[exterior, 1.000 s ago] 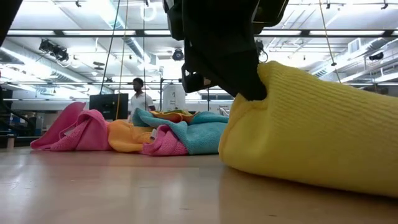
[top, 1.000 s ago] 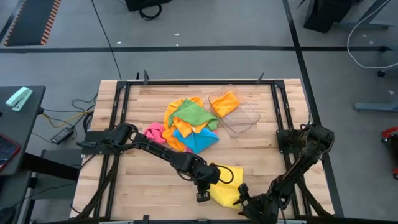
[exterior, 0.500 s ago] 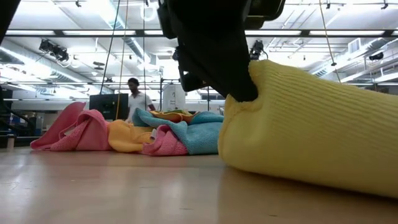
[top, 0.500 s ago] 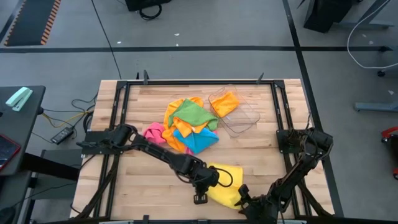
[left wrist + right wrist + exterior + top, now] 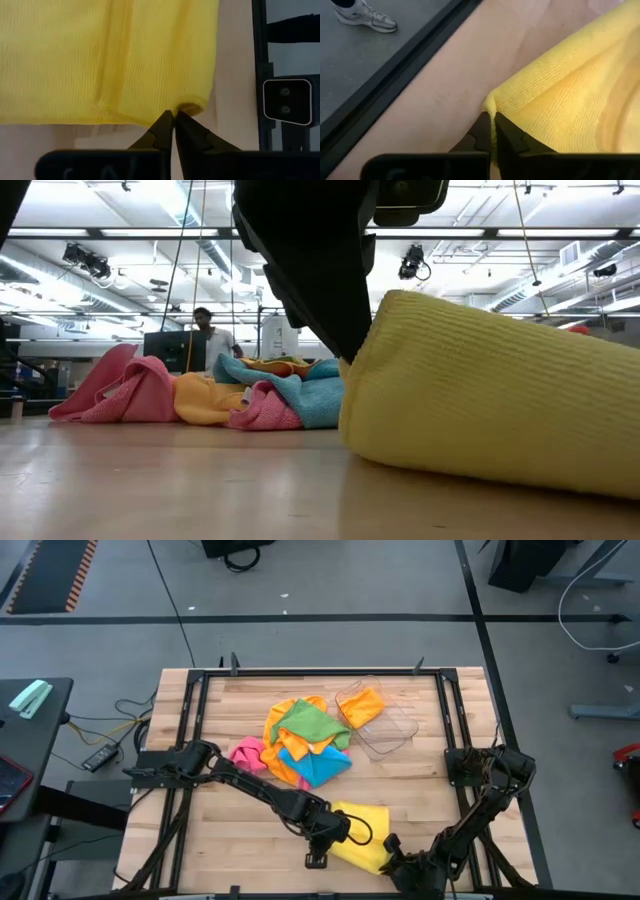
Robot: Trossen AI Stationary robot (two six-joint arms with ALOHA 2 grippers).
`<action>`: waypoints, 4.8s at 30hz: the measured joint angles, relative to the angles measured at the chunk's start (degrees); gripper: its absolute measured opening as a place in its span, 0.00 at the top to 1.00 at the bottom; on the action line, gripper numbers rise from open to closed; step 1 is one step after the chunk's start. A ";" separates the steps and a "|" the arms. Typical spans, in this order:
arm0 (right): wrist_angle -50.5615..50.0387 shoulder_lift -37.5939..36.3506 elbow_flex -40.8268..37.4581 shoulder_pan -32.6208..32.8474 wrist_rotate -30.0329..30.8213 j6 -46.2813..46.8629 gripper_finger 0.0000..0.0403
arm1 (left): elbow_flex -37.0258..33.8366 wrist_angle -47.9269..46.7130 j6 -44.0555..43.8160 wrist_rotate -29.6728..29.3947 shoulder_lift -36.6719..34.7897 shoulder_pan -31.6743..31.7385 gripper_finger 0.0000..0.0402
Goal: Fold microfiber towels
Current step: Fold the yellow towel
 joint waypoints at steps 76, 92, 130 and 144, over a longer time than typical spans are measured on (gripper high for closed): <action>-8.02 -11.07 4.63 -1.45 -21.89 12.01 0.59 | -0.05 17.54 5.48 -5.74 6.51 -0.40 0.61; -19.65 -11.18 4.55 -2.20 -2.34 13.67 0.68 | -0.01 15.32 5.84 -3.68 6.71 -1.27 0.84; -5.04 -11.31 -13.72 -18.82 -0.63 7.17 0.89 | -0.01 21.92 -6.23 -0.49 6.69 -2.14 0.94; -6.35 -11.64 -13.94 -22.32 0.25 4.60 0.89 | 0.02 12.51 -8.04 -6.14 6.56 0.59 0.88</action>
